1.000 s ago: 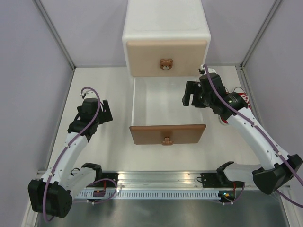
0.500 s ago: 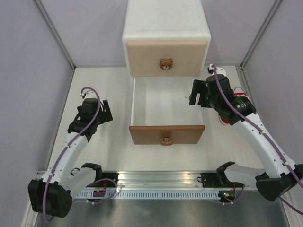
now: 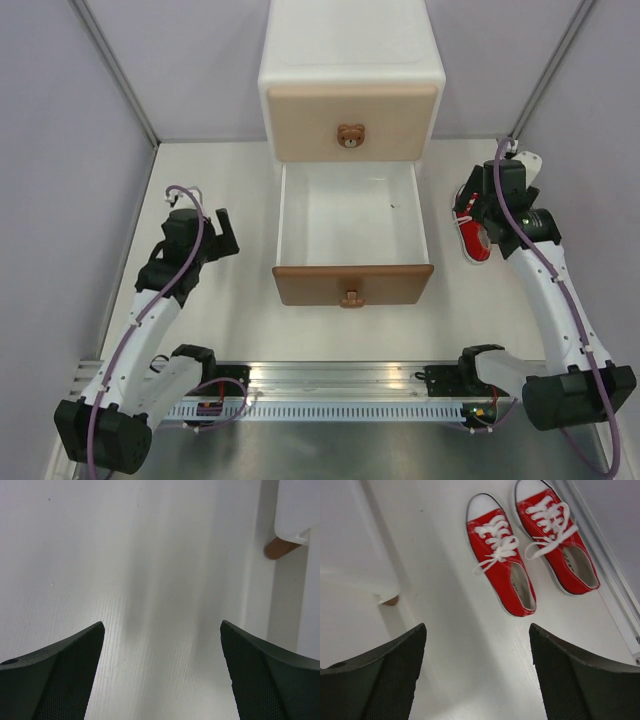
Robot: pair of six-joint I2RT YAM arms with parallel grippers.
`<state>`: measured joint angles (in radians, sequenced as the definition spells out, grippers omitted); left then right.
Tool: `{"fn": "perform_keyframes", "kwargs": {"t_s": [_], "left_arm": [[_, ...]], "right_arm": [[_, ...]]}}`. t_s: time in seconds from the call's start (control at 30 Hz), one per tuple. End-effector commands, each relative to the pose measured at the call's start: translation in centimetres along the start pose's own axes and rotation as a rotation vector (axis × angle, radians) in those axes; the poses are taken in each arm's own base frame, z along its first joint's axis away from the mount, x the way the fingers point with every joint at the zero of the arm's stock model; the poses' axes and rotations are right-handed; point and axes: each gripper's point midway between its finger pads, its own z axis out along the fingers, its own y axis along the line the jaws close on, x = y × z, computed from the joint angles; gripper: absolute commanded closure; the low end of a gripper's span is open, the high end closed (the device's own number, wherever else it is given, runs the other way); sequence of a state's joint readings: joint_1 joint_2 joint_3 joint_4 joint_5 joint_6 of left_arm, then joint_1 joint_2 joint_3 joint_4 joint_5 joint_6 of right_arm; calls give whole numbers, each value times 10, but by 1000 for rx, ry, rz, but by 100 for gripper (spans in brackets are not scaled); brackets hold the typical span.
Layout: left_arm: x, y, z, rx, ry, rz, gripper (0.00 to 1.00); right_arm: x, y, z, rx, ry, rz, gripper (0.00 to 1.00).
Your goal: Place and organize the shoes in the shoe cabinet
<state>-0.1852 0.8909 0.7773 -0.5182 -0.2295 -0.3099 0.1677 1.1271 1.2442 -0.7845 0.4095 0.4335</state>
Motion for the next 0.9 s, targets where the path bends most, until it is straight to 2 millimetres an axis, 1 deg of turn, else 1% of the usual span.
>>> {"fn": "perform_keyframes", "kwargs": {"t_s": [0.0,0.03,0.07,0.1,0.13,0.17,0.2,0.23,0.27,0.3,0.33,0.37,0.4,0.47,0.5,0.57,0.6,0.63,0.67,0.7,0.73,0.77,0.8,0.87], "left_arm": [[-32,-14,-15,74,-94,-29,1],[-34,-16,-16,83,-97,-31,1],[-34,-17,-17,90,-98,-34,1],[-35,-19,-18,99,-100,-36,1],[-36,-19,-17,100,-98,-38,1],[-37,-20,-18,105,-98,-39,2],[-38,-21,-18,106,-98,-37,2],[-42,-23,-19,114,-105,-40,2],[-45,-24,-20,120,-108,-42,1],[-53,-26,-23,126,-128,-49,1],[-58,-27,-25,128,-137,-51,1],[-62,-28,-25,126,-142,-51,1],[-74,-30,-28,130,-171,-54,1],[-83,-31,-27,124,-190,-48,1],[-91,-32,-28,124,-214,-48,1],[-96,-30,-25,110,-231,-36,1],[-97,-29,-23,103,-237,-32,1],[-100,-29,-22,100,-251,-31,1],[-99,-27,-20,90,-252,-24,1],[-93,-26,-16,84,-238,-18,2],[-92,-26,-14,84,-240,-15,1],[-89,-25,-12,81,-235,-14,2],[-81,-23,-8,74,-221,-9,2],[-77,-21,-4,64,-219,-4,2]], "right_arm": [[3,-24,27,70,-2,84,14],[1,-27,34,76,-14,108,17],[9,-39,45,109,7,131,17],[9,-49,56,140,5,164,19],[13,-54,62,152,15,182,21],[21,-64,71,174,39,206,22],[24,-66,81,184,48,237,24],[28,-69,87,192,56,252,25],[36,-75,93,211,70,267,25],[39,-79,102,236,64,287,27],[44,-80,107,244,66,290,28],[57,-83,115,263,91,287,30],[57,-86,120,274,75,297,32],[72,-91,132,294,104,312,33],[72,-90,138,286,99,319,35],[79,-94,148,303,115,319,37],[77,-93,153,299,104,323,38],[80,-95,157,305,110,318,38],[88,-97,163,315,132,316,38],[89,-98,168,316,133,315,39],[94,-99,171,315,148,317,39],[103,-101,177,319,176,301,40],[106,-101,180,315,182,297,41],[116,-100,187,299,212,274,44]]}}
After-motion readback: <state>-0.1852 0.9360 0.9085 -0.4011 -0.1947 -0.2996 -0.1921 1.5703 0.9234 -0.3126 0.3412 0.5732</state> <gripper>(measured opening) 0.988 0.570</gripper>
